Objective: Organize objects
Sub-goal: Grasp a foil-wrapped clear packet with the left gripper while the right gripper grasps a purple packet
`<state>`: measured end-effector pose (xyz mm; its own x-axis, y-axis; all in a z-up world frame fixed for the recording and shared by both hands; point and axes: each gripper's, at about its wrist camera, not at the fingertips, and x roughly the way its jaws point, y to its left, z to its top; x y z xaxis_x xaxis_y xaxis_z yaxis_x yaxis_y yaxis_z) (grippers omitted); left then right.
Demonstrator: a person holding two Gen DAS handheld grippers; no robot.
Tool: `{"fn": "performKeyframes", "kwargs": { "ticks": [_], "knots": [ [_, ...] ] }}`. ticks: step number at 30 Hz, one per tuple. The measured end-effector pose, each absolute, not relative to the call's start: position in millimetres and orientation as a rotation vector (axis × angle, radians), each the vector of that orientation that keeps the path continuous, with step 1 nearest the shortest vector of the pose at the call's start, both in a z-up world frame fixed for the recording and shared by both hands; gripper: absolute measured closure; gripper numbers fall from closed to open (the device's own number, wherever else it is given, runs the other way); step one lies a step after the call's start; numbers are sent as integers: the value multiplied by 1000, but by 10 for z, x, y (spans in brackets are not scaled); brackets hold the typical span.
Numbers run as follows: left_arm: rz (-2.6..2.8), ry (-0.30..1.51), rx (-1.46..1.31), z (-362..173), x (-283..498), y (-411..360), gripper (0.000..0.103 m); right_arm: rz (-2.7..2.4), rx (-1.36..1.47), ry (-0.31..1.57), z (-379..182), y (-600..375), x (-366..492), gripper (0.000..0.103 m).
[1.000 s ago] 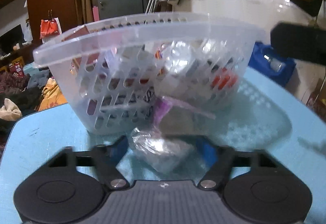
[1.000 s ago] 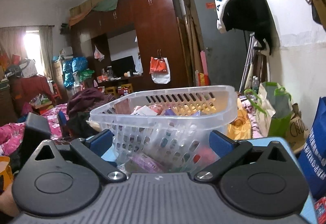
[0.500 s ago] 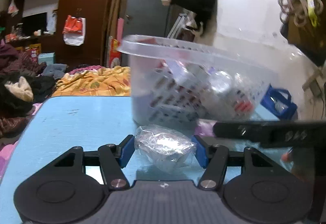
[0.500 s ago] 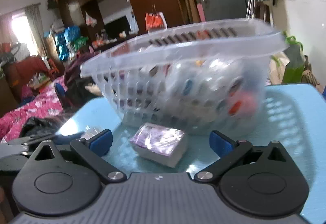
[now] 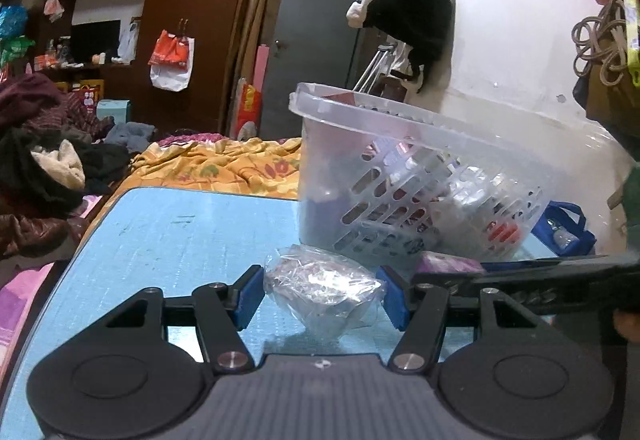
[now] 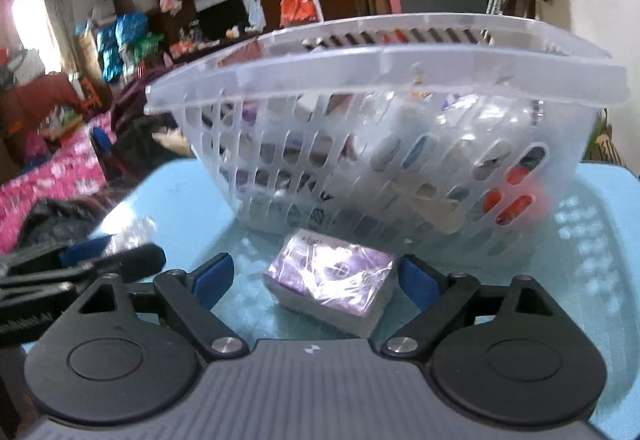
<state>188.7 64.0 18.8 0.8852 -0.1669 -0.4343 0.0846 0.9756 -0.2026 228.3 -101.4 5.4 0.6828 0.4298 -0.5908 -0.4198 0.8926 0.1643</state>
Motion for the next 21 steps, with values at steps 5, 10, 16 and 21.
{"fn": "performKeyframes", "kwargs": {
  "ticks": [5, 10, 16, 21],
  "knots": [
    [-149, 448, -198, 182, 1850, 679, 38, 479, -60, 613, 30, -966, 2165, 27],
    [-161, 380, -184, 222, 1749, 638, 38, 474, -64, 468, 160, -1135, 1818, 27],
    [-170, 329, -146, 278, 1700, 505, 38, 441, -80, 315, 327, -1419, 1430, 26],
    [-195, 297, -147, 306, 1632, 420, 38, 479, -13, 262, 325, -1606, 1249, 26]
  ]
}}
